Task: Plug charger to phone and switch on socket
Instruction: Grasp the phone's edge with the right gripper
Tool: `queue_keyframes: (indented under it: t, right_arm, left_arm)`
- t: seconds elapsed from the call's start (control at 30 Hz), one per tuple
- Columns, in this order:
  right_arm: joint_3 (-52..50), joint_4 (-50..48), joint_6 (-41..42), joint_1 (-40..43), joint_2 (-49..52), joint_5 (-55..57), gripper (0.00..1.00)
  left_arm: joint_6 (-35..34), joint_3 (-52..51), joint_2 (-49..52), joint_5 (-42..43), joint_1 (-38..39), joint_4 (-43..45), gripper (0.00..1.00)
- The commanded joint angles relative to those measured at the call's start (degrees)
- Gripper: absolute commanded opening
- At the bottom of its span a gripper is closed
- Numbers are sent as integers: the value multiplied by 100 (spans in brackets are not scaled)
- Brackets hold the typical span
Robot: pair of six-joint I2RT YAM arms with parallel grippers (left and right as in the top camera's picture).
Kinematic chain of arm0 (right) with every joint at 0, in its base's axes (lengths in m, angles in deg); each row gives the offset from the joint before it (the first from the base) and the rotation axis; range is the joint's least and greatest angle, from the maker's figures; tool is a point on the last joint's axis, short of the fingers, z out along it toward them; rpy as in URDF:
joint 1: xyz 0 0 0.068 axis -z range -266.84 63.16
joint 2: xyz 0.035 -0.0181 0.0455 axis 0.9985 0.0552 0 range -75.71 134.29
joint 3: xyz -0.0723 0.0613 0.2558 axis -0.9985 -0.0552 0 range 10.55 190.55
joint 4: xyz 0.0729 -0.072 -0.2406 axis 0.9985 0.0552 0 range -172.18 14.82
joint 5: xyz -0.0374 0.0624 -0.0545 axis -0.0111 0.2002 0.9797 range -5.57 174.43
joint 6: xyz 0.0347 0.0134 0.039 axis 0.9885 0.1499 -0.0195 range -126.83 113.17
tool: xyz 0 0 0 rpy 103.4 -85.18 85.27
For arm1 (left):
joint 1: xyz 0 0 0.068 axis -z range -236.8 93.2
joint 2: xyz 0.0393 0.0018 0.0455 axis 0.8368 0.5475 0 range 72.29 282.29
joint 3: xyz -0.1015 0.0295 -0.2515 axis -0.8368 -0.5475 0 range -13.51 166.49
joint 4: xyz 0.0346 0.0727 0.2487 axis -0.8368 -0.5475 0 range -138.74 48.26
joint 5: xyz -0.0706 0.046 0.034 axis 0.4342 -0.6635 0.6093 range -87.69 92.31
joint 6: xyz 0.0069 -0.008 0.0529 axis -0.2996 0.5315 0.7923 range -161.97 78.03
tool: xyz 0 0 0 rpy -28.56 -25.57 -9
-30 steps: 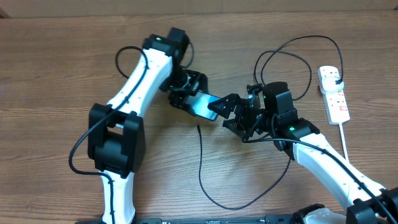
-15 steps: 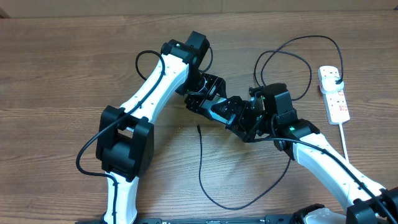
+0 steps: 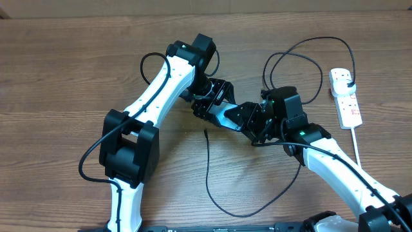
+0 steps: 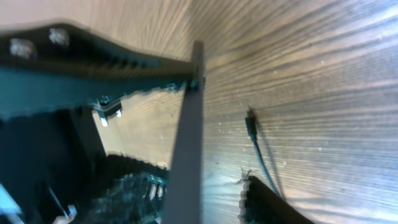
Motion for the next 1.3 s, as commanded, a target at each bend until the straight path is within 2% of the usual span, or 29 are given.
queue_keyframes:
  t: [0.0, 0.17, 0.47, 0.7, 1.27]
  right_arm:
    - [118, -31, -4, -31, 24, 138, 44]
    - [118, -28, -7, -31, 24, 227, 42]
    - [118, -7, -4, -31, 24, 234, 25]
    - [118, 153, -26, -31, 24, 367, 22]
    - [118, 227, -24, -31, 24, 439, 5]
  left_arm:
    - [-55, 160, -15, 249, 42, -61, 4]
    - [-55, 160, -15, 249, 120, -74, 4]
    - [-81, 160, -15, 249, 214, -72, 4]
    - [-125, 160, -15, 251, 238, -72, 4]
    - [-168, 160, -15, 269, 238, -72, 4]
